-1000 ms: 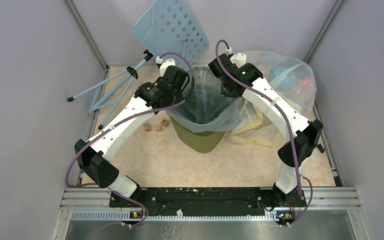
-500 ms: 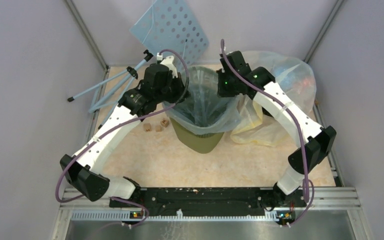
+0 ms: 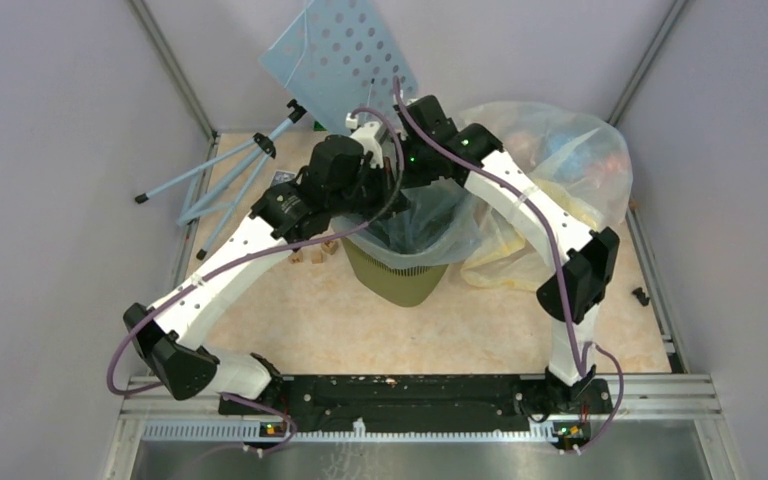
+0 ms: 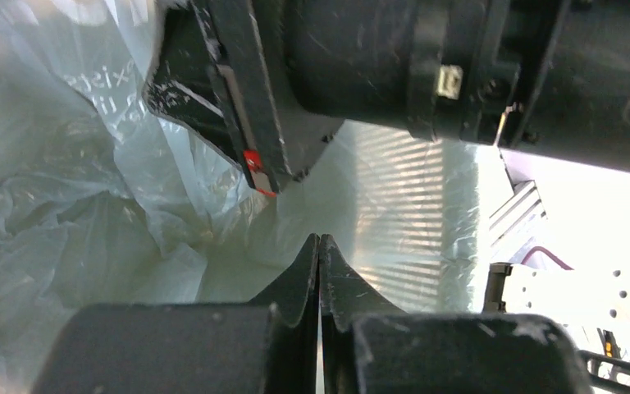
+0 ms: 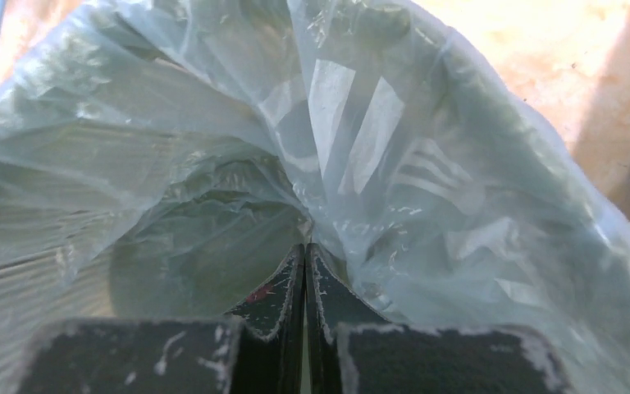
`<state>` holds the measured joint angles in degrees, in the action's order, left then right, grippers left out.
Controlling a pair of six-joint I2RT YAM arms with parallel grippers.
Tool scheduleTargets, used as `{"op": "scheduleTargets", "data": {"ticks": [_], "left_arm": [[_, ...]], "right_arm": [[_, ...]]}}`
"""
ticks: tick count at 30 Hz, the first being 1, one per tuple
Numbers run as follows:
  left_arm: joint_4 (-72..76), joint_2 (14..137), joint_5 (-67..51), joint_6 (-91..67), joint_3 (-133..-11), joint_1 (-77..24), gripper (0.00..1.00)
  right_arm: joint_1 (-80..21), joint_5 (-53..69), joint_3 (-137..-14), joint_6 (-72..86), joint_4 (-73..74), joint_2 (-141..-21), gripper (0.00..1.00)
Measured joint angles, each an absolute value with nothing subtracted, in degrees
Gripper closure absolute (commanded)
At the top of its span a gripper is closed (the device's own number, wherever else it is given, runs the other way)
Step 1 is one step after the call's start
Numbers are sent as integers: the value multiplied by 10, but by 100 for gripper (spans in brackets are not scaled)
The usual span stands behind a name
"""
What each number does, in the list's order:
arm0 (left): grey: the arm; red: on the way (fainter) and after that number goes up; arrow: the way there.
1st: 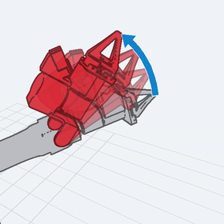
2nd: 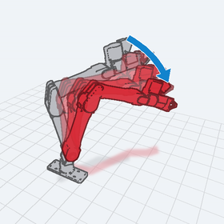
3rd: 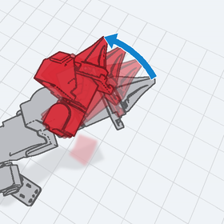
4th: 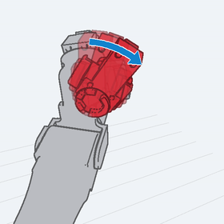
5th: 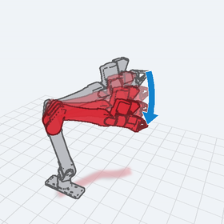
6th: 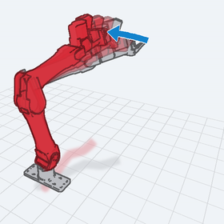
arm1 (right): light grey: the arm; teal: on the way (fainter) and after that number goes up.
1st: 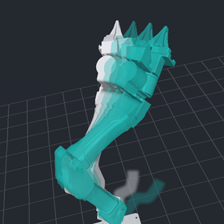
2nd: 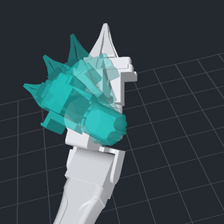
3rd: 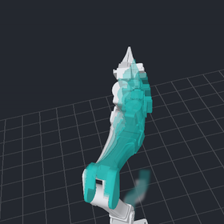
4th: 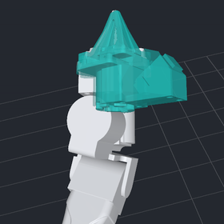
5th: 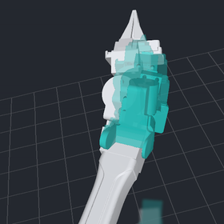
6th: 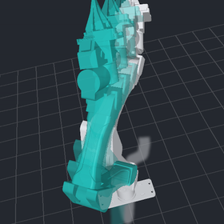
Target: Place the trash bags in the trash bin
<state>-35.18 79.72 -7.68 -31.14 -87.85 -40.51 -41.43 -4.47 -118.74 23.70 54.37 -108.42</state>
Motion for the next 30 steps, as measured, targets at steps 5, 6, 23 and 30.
{"op": "scheduleTargets", "data": {"ticks": [5,6,23,30], "left_arm": [[-361,793,-52,-327,-853,-424,100],[-363,793,-50,-329,-850,-426,100],[-377,793,-81,-344,-799,-444,100],[-344,794,-79,-337,-793,-443,100]], "right_arm": [[-414,-44,-1194,242,542,-1110,100],[-414,-44,-1195,242,541,-1113,100],[-413,-169,-1169,206,373,-1144,100],[-406,-164,-1195,199,351,-1181,100]]}}
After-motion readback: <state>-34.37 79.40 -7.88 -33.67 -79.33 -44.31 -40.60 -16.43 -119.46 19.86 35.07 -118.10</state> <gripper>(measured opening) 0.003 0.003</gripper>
